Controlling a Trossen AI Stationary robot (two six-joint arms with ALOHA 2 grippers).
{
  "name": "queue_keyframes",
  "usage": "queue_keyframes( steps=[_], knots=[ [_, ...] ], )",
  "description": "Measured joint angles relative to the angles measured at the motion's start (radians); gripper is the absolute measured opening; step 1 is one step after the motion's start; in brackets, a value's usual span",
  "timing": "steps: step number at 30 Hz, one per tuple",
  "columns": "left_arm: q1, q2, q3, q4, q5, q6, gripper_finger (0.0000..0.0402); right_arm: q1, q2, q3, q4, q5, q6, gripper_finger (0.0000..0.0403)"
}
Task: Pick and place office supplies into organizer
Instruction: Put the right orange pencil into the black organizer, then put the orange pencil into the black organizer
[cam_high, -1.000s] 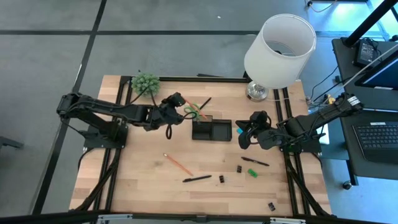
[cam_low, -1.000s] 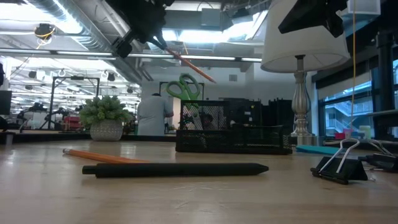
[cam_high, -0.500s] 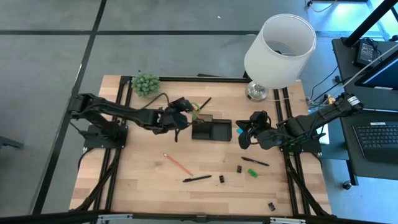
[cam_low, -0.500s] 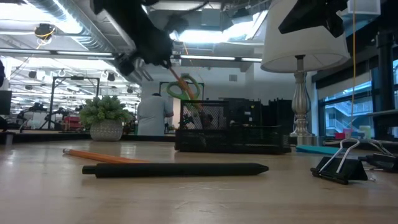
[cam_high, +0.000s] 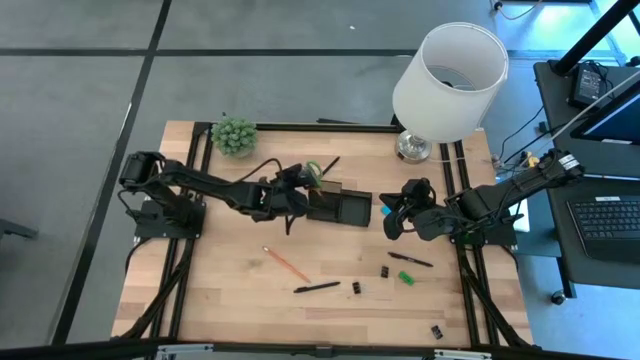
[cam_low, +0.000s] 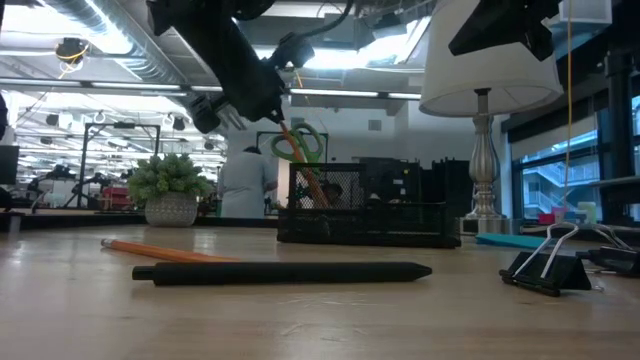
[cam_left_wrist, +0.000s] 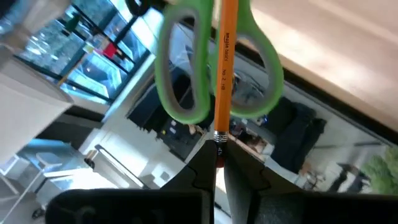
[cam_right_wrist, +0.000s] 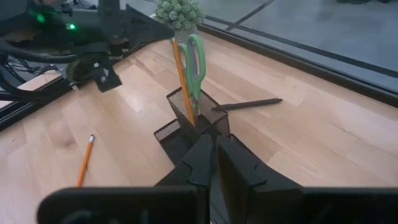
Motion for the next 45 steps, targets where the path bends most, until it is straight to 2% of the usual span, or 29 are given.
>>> queue_keyframes(
  steps=[8, 16, 22, 28, 33, 38, 43, 45],
  knots=[
    [-0.020, 0.000, 0.000, 0.003, 0.113, -0.004, 0.0025, 0.000, 0.000, 0.000, 0.000, 0.000, 0.000, 0.0029],
    [-0.020, 0.000, 0.000, 0.005, 0.123, -0.095, 0.0035, 0.000, 0.000, 0.000, 0.000, 0.000, 0.000, 0.0029],
    [-0.020, -0.001, 0.000, 0.005, 0.129, -0.108, 0.0055, 0.000, 0.000, 0.000, 0.000, 0.000, 0.000, 0.0029],
    [-0.020, -0.001, 0.000, 0.007, 0.114, -0.119, 0.0083, 0.000, 0.000, 0.000, 0.000, 0.000, 0.000, 0.0029],
    [-0.020, -0.030, 0.000, 0.010, 0.007, -0.157, 0.0096, 0.000, 0.000, 0.000, 0.000, 0.000, 0.000, 0.0029],
    [-0.046, -0.130, 0.000, 0.005, 0.008, -0.316, 0.0100, 0.000, 0.000, 0.000, 0.000, 0.000, 0.000, 0.0029],
    [-0.109, -0.258, 0.000, -0.062, 0.012, -0.669, 0.0100, 0.000, 0.000, 0.000, 0.000, 0.000, 0.000, 0.0029],
    [-0.146, -0.316, 0.000, -0.159, 0.065, -0.815, 0.0100, 0.000, 0.000, 0.000, 0.000, 0.000, 0.000, 0.0029]
  ],
)
